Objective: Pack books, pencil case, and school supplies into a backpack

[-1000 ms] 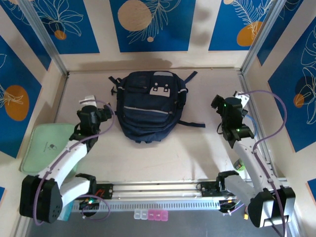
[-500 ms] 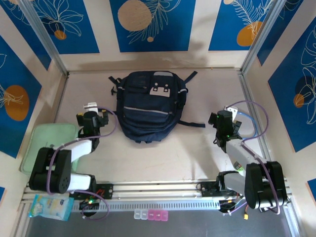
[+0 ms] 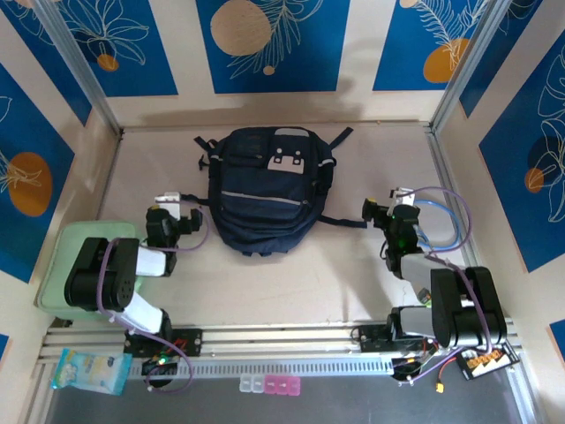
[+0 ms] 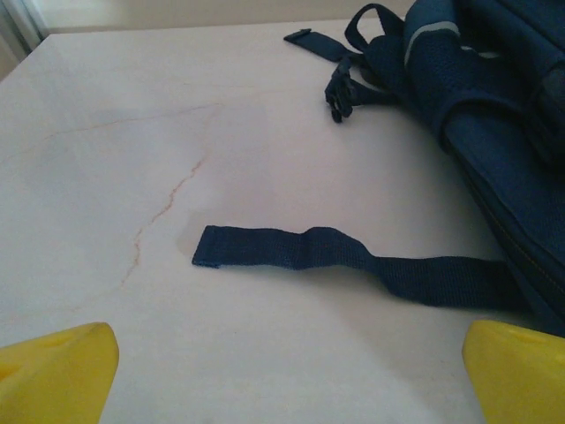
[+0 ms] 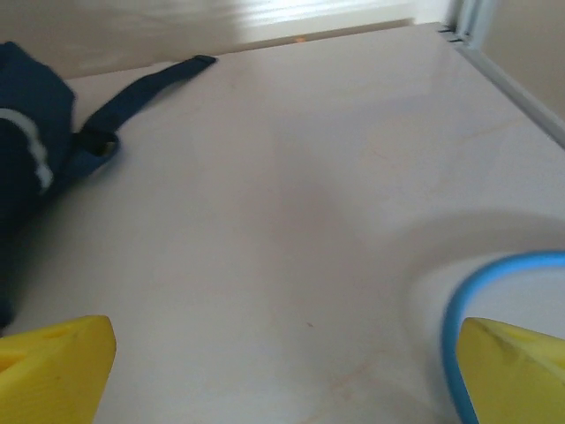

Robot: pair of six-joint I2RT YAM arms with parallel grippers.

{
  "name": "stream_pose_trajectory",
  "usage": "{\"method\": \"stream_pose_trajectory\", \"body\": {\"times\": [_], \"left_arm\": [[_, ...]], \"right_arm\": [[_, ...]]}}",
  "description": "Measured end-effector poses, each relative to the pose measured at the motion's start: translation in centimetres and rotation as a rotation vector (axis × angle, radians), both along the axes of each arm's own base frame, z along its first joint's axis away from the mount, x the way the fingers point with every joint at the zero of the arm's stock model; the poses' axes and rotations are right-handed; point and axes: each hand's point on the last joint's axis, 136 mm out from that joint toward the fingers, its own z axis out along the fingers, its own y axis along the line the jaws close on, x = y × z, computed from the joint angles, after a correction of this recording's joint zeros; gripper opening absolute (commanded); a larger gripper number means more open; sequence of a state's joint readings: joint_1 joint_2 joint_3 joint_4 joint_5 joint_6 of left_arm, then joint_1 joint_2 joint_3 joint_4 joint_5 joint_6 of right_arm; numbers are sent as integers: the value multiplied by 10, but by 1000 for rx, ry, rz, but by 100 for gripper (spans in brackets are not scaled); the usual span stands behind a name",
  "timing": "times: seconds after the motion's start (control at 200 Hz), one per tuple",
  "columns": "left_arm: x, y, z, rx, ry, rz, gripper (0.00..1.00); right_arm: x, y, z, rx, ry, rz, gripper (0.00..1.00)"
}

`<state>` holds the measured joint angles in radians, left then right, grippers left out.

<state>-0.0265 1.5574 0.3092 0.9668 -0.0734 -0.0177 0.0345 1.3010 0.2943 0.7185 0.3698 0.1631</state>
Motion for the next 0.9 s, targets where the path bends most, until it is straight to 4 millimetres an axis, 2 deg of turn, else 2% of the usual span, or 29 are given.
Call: {"method": "stream_pose_trajectory", "body": {"times": [0.115,0.275,0.615,0.9], "left_arm": [[3,-2,9,-12,-37,-18,99],[4,-7,10,-20,-40,-47,100],[10,-14,16,-32,-52,-87,100],[12,-24,13,-28,-30,-148,100]], "right_arm": [[6,15,-7,-13,2,76,99],[16,32,-22,-27,34,147,99],[30,24,-18,-9,18,132,99],[30,19,-19,0,25,121,99]]}}
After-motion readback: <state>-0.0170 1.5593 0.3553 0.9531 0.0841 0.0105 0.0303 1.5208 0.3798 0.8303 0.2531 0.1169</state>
